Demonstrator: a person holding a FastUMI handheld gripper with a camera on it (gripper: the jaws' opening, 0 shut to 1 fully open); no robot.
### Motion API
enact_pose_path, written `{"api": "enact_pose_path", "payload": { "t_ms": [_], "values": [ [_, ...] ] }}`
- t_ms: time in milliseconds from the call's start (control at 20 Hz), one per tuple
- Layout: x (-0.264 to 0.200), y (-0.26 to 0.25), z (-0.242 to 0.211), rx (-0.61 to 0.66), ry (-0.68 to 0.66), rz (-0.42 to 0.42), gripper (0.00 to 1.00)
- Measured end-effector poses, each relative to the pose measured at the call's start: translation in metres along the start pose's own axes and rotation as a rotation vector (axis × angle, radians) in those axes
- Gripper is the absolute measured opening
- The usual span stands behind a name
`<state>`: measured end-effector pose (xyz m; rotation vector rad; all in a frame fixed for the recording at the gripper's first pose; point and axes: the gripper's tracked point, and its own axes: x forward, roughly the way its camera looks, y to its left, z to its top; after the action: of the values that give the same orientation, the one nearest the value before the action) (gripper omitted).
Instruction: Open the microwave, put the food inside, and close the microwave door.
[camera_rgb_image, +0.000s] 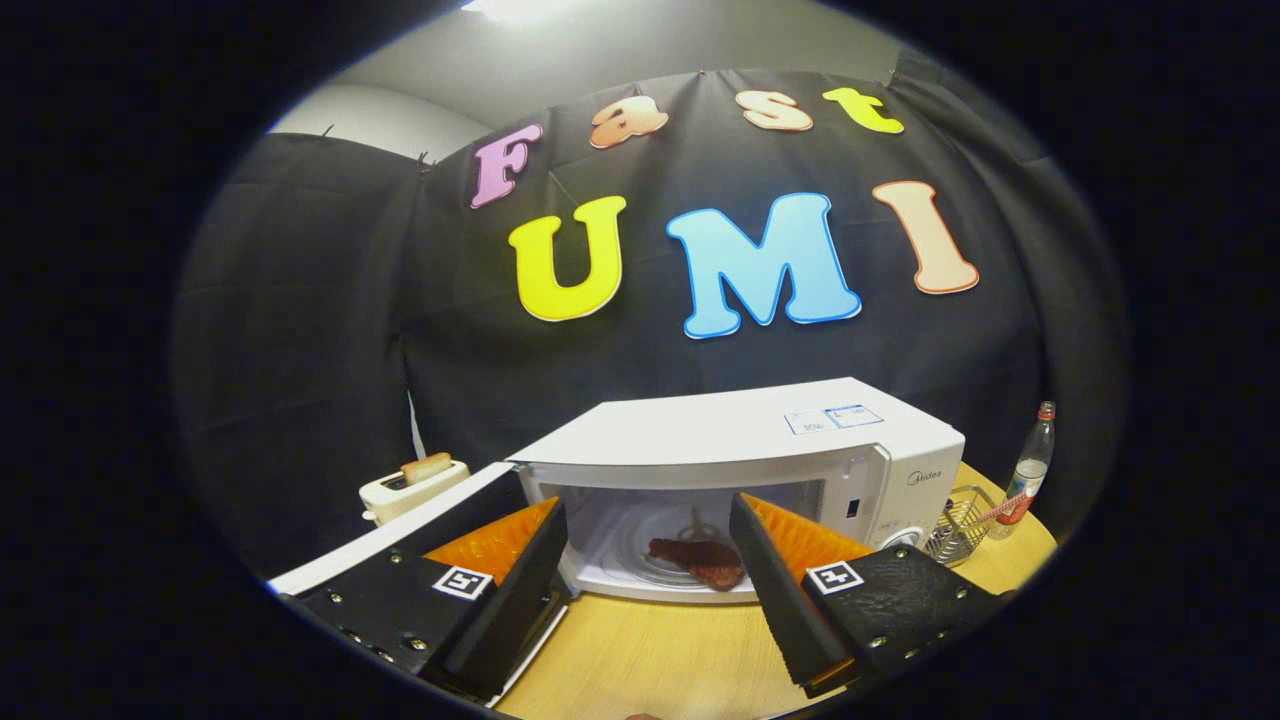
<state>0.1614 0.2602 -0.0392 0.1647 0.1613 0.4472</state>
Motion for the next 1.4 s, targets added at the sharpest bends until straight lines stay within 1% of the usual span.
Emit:
{"api": "enact_pose_path", "payload": {
  "t_ms": [400,650,850,1000,1100,1300,1350,1400],
  "values": [
    [-0.07,0.113,0.015,-0.033,-0.018,0.196,0.99],
    [-0.111,0.195,0.017,-0.058,-0.037,0.359,0.99],
    [-0.141,0.254,0.009,-0.081,-0.034,0.475,0.99],
    [-0.163,0.292,-0.008,-0.09,-0.007,0.549,0.97],
    [-0.169,0.308,-0.023,-0.099,0.021,0.588,0.97],
    [-0.183,0.329,-0.063,-0.116,0.106,0.633,0.97],
    [-0.185,0.331,-0.075,-0.119,0.136,0.649,0.87],
    [-0.184,0.334,-0.088,-0.118,0.171,0.66,0.83]
  ]
}}
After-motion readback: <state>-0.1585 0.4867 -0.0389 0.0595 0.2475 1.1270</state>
